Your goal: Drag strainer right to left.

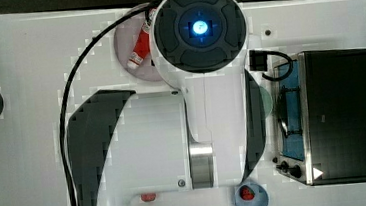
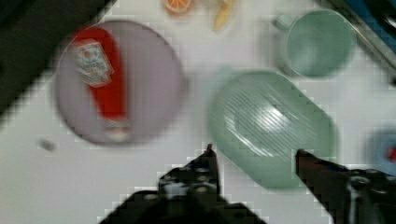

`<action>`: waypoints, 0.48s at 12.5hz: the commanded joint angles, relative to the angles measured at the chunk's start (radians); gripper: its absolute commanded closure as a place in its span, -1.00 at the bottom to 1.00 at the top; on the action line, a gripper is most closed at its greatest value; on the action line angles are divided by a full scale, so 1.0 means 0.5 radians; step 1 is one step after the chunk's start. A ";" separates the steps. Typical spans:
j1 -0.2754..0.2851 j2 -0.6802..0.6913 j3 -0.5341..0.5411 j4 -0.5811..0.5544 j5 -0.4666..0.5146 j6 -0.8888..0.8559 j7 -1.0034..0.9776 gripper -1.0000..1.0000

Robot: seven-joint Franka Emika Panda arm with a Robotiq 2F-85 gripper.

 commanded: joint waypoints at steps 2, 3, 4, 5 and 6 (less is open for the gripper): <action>-0.103 -0.828 -0.128 -0.422 -0.043 -0.403 -0.061 -0.82; -0.102 -0.821 -0.124 -0.424 -0.043 -0.400 -0.061 -1.00; -0.100 -0.806 -0.119 -0.429 -0.042 -0.397 -0.061 -1.00; -0.097 -0.778 -0.108 -0.447 -0.042 -0.397 -0.061 -1.00; -0.093 -0.740 -0.092 -0.478 -0.042 -0.396 -0.059 -1.00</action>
